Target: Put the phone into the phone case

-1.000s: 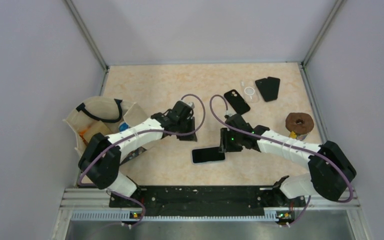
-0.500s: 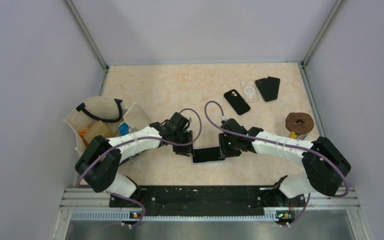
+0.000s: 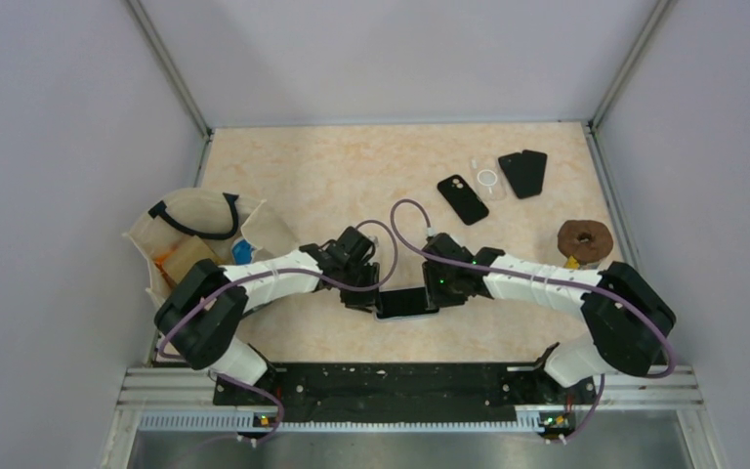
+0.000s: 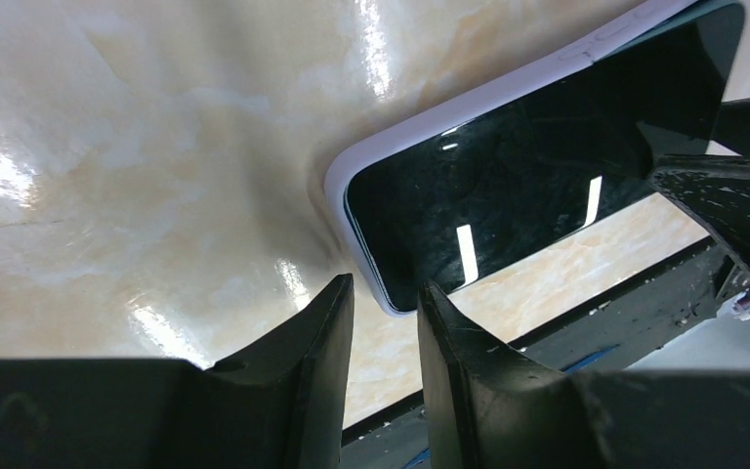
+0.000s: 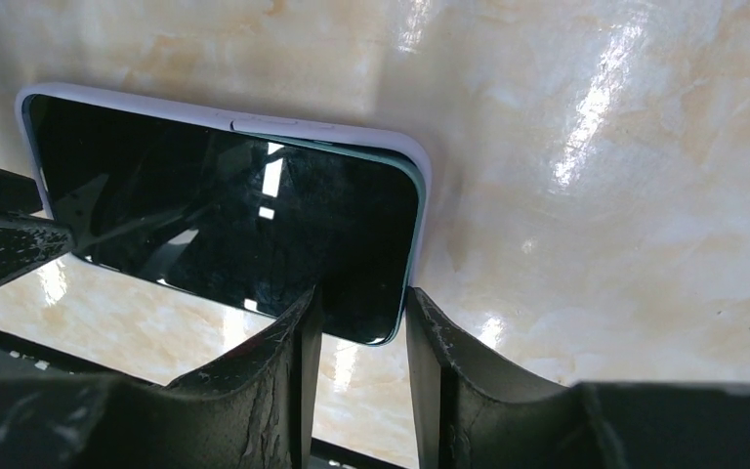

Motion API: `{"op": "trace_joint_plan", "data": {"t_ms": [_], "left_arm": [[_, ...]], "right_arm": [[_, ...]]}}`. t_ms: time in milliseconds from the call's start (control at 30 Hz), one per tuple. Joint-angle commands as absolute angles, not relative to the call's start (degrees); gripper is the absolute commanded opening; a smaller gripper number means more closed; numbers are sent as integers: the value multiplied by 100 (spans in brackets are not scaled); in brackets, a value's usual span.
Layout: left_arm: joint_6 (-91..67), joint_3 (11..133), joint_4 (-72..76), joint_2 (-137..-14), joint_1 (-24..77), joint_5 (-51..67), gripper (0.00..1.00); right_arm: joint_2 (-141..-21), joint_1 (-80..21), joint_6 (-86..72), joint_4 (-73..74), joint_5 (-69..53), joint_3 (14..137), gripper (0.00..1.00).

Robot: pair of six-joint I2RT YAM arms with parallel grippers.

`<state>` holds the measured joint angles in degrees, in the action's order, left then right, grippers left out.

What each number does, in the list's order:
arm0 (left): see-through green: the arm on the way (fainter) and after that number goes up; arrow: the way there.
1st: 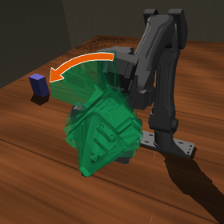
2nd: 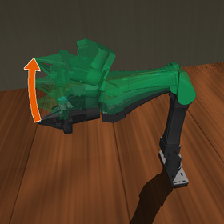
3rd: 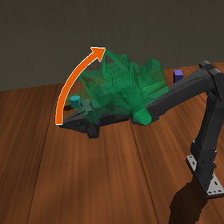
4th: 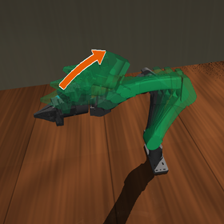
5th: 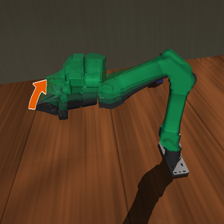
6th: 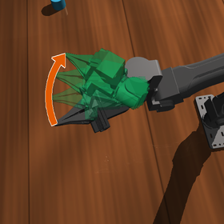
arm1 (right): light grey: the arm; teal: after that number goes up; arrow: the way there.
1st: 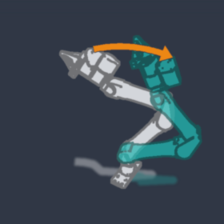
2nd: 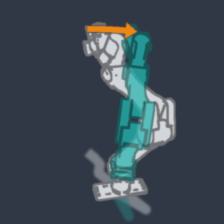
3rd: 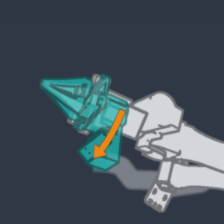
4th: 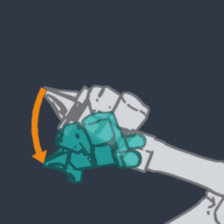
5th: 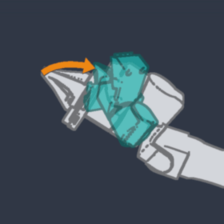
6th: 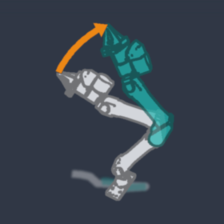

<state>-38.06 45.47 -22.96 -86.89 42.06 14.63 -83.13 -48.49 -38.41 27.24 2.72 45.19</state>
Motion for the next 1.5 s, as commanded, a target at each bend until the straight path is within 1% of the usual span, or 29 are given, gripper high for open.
{"op": "trace_joint_plan", "data": {"t_ms": [0,367,600,700,833,900,1033,1267,1400,1467], "left_arm": [[-3929,4445,-1980,-8876,4284,1472,36],[-4208,4307,-1749,-9165,4368,1362,34],[-4323,4324,-1775,-9229,4377,1253,34],[-4349,4308,-1780,-9228,4377,1215,34],[-4369,4304,-1785,-9209,4377,1163,34],[-4368,4311,-1801,-9205,4377,1150,34],[-4382,4331,-1802,-9221,4378,1150,34],[-4399,4357,-1775,-9224,4377,1177,34],[-4412,4398,-1783,-9244,4377,1184,34],[-4414,4439,-1791,-9269,4377,1186,34]], "right_arm": [[-8643,-5097,-3932,2661,580,4516,35],[-9022,-5386,-4193,2219,739,4184,35],[-9420,-5578,-4323,2091,1045,4139,35],[-9344,-5582,-4383,2025,1011,4079,35],[-8865,-5537,-4404,2203,1116,4175,36],[-8644,-5456,-4371,2313,1106,4241,32],[-8419,-5359,-4330,2397,959,4298,20],[-8636,-5361,-4483,1998,471,4006,9],[-8736,-5437,-4652,1744,327,3819,0],[-8824,-5578,-4766,1652,325,3803,0]]}}
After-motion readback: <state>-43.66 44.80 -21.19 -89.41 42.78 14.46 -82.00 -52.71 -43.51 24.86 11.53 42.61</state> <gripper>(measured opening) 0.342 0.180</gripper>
